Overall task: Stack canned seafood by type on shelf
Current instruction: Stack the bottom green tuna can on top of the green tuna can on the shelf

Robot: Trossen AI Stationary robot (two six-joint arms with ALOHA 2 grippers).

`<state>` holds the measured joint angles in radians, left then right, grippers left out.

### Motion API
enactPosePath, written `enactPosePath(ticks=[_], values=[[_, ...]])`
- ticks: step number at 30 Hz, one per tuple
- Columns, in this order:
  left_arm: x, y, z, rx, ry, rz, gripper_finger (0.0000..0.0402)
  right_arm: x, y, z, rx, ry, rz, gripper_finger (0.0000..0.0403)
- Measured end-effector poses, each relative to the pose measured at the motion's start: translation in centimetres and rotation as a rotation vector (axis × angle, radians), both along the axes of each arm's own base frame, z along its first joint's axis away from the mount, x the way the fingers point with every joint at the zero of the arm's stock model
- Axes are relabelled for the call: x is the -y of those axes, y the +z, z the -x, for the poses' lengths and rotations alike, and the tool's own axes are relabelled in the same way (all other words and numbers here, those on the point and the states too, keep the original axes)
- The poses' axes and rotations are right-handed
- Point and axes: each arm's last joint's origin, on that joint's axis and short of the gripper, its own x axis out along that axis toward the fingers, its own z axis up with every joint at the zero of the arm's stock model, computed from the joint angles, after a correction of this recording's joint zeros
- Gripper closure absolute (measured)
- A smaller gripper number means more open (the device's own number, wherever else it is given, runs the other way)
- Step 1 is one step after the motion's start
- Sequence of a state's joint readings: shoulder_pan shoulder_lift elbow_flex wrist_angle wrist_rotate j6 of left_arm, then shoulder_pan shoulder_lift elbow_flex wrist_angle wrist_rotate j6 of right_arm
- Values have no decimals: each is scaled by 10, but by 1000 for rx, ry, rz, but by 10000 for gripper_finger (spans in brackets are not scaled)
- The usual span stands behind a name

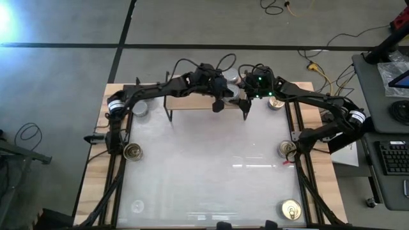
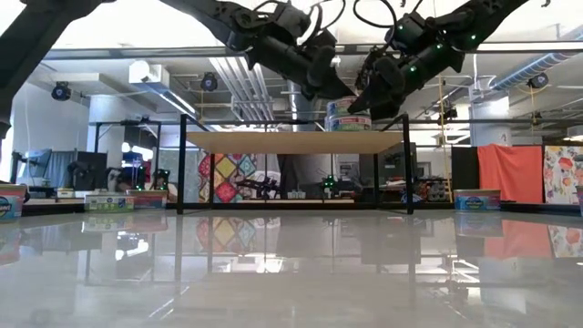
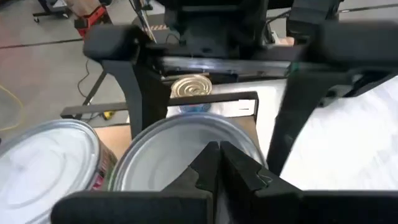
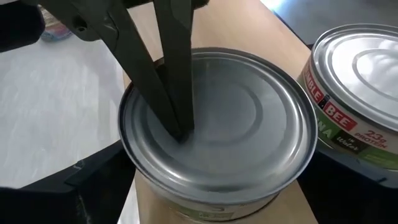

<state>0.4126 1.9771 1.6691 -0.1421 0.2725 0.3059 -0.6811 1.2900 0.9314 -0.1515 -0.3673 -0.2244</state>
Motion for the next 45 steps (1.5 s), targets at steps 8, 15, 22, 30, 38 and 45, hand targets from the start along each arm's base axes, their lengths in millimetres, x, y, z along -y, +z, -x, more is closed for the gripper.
enactPosePath(ticks=[8, 15, 22, 30, 38, 45], values=[[-2, -6, -2, -20, 1, 8, 402, -1, -1, 1, -20, 2, -3, 6], [-3, -10, 0, -48, 7, 18, 402, -2, -2, 3, -38, 9, -6, 4], [-3, -12, 1, -63, 17, 22, 402, -4, -1, 6, -111, 26, -36, 3], [-4, -12, 1, -58, 27, 27, 402, -4, 17, 7, -180, 14, -14, 3], [-4, -9, -1, -35, 40, 34, 402, -5, 43, 9, -214, 25, -27, 3], [-2, -1, 4, -37, 45, 35, 402, -9, 57, 15, -234, 2, -6, 3]])
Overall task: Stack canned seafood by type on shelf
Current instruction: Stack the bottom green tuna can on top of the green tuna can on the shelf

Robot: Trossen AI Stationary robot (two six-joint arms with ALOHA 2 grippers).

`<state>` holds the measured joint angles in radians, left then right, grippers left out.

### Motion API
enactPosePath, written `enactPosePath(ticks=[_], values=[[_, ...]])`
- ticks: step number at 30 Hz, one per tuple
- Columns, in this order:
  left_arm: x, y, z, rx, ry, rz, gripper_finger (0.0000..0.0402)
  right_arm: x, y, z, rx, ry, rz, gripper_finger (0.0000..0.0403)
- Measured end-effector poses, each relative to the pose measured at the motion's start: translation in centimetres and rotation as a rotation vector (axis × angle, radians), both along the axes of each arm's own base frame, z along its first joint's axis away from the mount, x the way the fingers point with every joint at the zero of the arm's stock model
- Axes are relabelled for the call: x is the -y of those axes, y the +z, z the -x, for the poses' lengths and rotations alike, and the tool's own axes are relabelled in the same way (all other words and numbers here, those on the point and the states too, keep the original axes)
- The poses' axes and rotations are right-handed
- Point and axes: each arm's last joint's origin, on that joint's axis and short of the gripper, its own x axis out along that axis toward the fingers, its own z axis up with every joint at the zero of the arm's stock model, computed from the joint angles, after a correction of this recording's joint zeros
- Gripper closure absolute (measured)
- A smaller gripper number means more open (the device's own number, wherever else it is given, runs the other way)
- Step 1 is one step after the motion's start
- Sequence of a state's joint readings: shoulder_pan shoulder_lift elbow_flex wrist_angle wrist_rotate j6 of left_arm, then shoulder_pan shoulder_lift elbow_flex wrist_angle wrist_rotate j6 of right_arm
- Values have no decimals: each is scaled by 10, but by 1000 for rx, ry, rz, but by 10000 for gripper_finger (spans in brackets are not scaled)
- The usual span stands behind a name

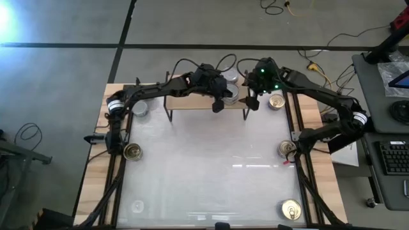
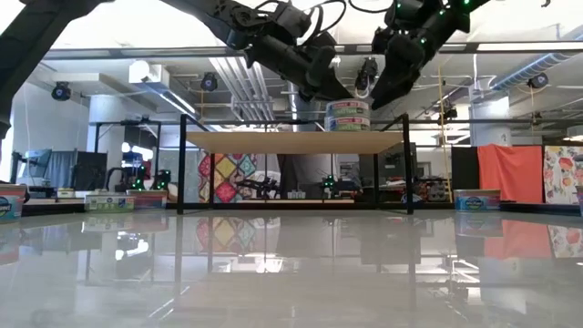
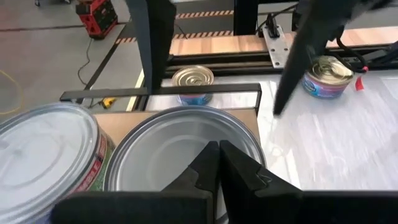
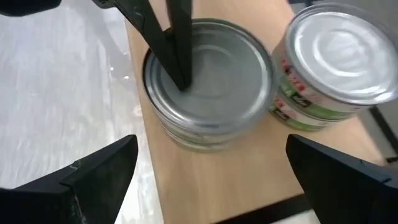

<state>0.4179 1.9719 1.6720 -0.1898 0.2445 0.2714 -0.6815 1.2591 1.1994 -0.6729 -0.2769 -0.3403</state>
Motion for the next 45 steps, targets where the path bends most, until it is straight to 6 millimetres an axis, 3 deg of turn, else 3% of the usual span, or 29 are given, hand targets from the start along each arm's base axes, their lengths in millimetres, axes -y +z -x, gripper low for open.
enactPosePath(ticks=[12, 19, 23, 31, 45], values=[[12, 33, 13, 53, -19, -24, 402, -13, 21, 16, 62, -21, 54, 3], [15, 54, 43, -73, 84, -94, 402, -24, 20, 27, 77, -24, 49, 3], [8, 44, 50, -165, 124, -71, 402, -30, 15, 33, 78, -23, 41, 3], [-6, 0, 34, -265, 169, -38, 402, -43, 7, 32, 77, -3, 7, 3], [-3, -6, 28, -253, 127, -4, 402, -48, 8, 29, 71, 4, 20, 3]])
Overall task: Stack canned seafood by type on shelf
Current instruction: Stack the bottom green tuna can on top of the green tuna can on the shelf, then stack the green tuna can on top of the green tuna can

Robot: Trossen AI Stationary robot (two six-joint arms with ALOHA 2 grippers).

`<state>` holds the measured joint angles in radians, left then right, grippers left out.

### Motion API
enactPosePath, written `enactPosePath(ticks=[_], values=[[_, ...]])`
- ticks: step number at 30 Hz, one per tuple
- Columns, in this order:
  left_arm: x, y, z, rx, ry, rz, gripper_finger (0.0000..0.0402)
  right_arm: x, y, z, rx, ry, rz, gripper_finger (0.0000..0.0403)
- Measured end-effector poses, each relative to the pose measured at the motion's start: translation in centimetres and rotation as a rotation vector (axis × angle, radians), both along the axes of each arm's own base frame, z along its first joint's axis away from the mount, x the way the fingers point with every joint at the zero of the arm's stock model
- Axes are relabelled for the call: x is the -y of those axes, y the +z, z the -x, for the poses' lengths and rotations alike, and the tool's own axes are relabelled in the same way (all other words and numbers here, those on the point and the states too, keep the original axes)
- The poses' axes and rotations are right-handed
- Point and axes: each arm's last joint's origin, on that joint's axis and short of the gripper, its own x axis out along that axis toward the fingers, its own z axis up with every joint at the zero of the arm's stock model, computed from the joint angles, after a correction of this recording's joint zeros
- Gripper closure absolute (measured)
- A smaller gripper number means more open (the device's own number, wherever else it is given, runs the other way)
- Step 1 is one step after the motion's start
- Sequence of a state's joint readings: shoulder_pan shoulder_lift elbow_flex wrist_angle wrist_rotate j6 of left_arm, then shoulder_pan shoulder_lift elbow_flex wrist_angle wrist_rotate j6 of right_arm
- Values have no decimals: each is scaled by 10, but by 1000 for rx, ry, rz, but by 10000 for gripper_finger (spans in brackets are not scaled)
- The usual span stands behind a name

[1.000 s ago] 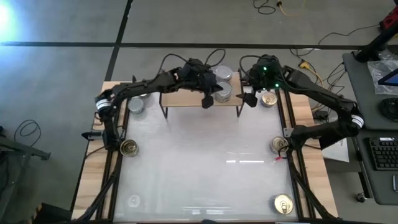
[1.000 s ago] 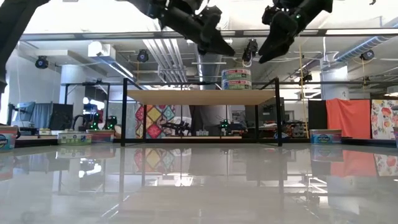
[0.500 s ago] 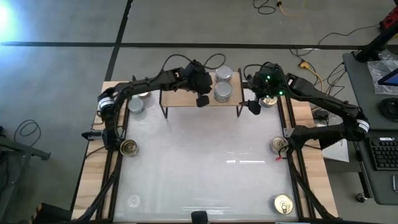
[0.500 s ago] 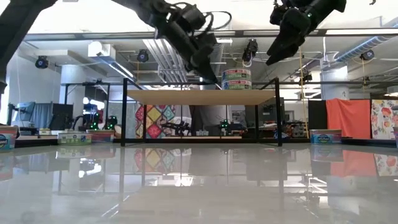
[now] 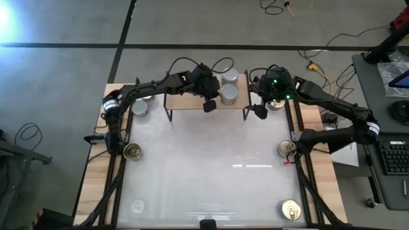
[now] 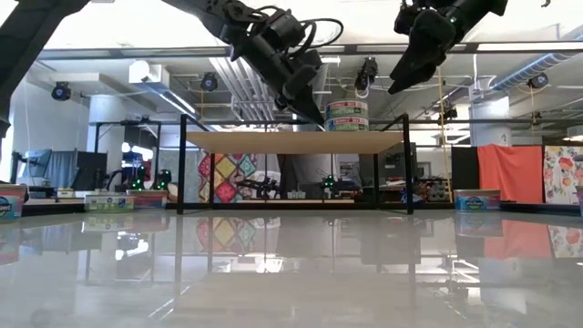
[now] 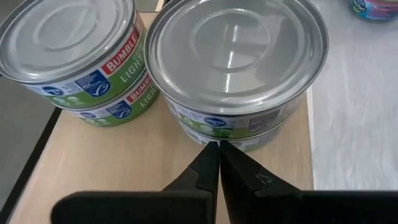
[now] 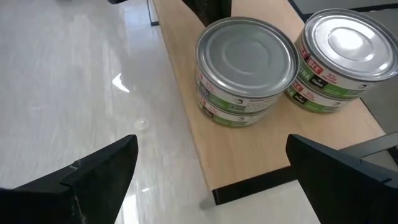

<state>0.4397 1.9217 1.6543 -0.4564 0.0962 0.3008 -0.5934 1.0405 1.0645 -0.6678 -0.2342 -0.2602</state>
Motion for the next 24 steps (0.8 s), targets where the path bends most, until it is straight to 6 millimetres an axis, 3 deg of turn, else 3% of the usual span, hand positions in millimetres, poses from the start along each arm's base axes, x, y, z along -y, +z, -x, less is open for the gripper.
enactPosePath(ticks=[18, 20, 24], values=[[2, 4, 2, 8, -14, 4, 402, 0, 0, 0, 1, -1, -2, 3], [5, 12, 8, -12, -18, 16, 402, 0, 0, 0, 0, 0, -1, 3], [26, 53, 31, -38, -49, 26, 402, -1, 0, 0, -1, 9, 7, 3]])
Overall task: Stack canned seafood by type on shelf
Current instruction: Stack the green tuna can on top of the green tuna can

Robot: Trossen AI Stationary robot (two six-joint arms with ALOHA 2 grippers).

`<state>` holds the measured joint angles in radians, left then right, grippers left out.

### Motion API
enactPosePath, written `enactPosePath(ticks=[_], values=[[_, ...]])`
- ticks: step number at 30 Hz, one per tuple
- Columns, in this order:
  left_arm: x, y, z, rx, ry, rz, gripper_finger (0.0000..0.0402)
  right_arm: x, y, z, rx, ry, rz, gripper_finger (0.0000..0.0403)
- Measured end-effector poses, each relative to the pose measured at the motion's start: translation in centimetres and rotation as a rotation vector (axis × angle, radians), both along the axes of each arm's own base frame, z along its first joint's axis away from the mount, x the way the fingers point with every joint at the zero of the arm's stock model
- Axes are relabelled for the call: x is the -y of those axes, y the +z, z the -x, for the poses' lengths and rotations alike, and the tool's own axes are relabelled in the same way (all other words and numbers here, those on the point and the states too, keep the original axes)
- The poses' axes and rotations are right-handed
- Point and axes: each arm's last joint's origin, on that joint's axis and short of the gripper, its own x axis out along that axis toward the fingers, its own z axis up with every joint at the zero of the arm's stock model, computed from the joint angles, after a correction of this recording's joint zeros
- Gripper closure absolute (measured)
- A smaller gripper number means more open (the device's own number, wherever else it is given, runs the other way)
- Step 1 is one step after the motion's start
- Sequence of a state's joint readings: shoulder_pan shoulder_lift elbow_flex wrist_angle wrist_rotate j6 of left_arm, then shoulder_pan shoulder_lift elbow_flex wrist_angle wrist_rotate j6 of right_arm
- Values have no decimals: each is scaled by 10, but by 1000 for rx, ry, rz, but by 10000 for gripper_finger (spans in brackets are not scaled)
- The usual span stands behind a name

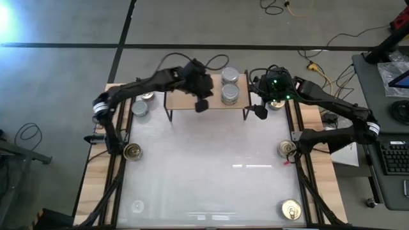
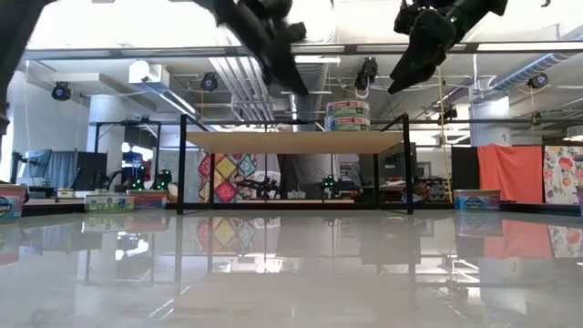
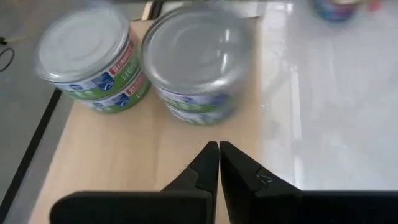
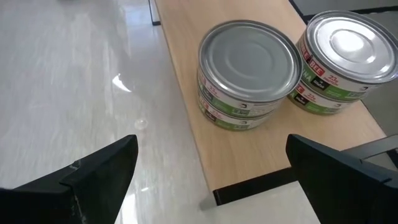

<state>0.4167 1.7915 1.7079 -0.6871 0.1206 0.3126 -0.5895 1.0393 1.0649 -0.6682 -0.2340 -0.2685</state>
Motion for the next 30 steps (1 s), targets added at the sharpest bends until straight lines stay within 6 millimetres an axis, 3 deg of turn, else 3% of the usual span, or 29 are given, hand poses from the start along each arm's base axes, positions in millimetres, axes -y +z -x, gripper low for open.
enactPosePath(ticks=[6, 9, 12, 16, 21, 30], values=[[48, 53, 65, -87, -35, 58, 402, -6, 2, 1, 10, 22, 11, 3], [70, 67, 105, -117, 16, 141, 402, -13, 2, -1, 22, 53, 16, 3], [86, 68, 141, -140, 103, 229, 402, -23, 2, -5, 45, 85, 25, 3], [101, 55, 186, -135, 244, 310, 402, -38, 1, -13, 31, 99, 69, 3], [109, 21, 225, -153, 486, 313, 402, -61, 0, -23, 23, 132, 91, 3], [100, -45, 239, -227, 909, 301, 402, -91, 0, -30, 42, 150, 63, 3]])
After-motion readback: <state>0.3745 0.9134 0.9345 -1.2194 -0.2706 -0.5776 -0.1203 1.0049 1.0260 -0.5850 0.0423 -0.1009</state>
